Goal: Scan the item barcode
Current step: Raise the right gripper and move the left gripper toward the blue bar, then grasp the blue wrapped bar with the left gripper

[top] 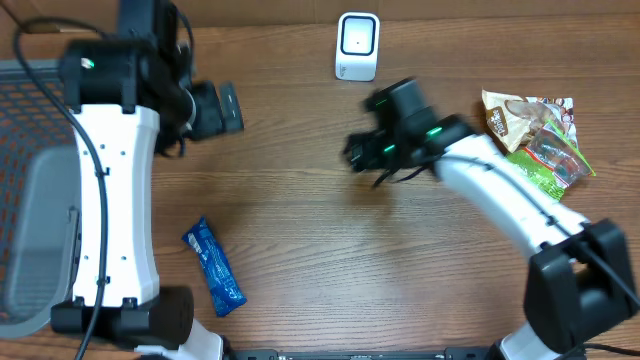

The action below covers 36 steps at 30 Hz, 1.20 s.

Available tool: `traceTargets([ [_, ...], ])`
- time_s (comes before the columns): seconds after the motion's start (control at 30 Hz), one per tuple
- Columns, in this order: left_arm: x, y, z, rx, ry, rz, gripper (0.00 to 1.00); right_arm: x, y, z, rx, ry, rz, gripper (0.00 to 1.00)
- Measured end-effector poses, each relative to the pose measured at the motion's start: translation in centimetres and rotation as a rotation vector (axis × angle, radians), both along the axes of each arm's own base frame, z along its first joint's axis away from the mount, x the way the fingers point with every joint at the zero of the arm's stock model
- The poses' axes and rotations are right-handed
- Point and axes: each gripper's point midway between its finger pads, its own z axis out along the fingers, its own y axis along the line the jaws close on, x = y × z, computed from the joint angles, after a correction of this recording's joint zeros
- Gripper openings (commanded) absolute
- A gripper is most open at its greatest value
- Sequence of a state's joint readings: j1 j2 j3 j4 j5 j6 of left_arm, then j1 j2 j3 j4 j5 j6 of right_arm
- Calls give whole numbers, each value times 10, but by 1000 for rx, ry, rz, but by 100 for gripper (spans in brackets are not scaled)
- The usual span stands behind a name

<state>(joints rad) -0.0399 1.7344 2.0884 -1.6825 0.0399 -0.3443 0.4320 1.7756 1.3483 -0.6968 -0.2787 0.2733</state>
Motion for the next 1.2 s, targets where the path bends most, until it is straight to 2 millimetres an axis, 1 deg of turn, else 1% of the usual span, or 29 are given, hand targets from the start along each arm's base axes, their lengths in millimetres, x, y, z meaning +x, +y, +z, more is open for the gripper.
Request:
traceTargets([
  [0.07,-20,5,-16,19,69,47,100,14,-33,1,7,15,-83,80],
  [0.13,-43,10,-30,37,119,97,100,22,-56,1,12,28,-138,80],
  [0.23,-70,14,-48,43,118,166,100,25,-74,0,14,46,-173,81],
  [0.27,-77,15,-55,41,104,191,99,24,-76,0,13,50,-174,81],
  [0.33,-92,17,-70,37,88,235,100,23,-78,-1,11,57,-169,81],
  [0.37,-100,19,-82,35,87,260,99,20,-77,-2,10,64,-161,81],
  [0.43,-108,21,-98,34,95,292,100,18,-76,-2,8,70,-146,81],
  [0.47,-111,23,-113,38,105,318,99,16,-76,-3,7,73,-141,81],
  [0.5,-114,25,-123,43,117,332,100,16,-76,-3,6,75,-138,81],
  [0.57,-121,29,-153,60,155,360,100,13,-76,-4,2,82,-131,81],
  [0.63,-129,31,-177,75,196,378,100,13,-76,-4,1,82,-126,81],
  [0.77,-145,33,-215,97,269,384,100,13,-76,-4,-1,81,-122,81],
  [0.8,-147,33,-224,99,282,386,98,12,-76,-4,-2,81,-121,81],
  [0.87,-149,32,-237,98,301,393,86,12,-76,-4,-1,81,-121,81],
  [0.9,-150,32,-242,96,313,398,82,12,-76,-4,-1,82,-121,81],
  [1.0,-154,28,-256,82,345,397,79,12,-76,-4,-2,84,-121,81],
  [1.07,-153,24,-262,59,357,396,76,12,-76,-4,-2,84,-121,81],
  [1.17,-148,18,-268,25,355,396,60,12,-76,-4,-2,84,-121,81],
  [1.2,-147,17,-269,17,355,396,56,12,-76,-4,-3,84,-122,81],
])
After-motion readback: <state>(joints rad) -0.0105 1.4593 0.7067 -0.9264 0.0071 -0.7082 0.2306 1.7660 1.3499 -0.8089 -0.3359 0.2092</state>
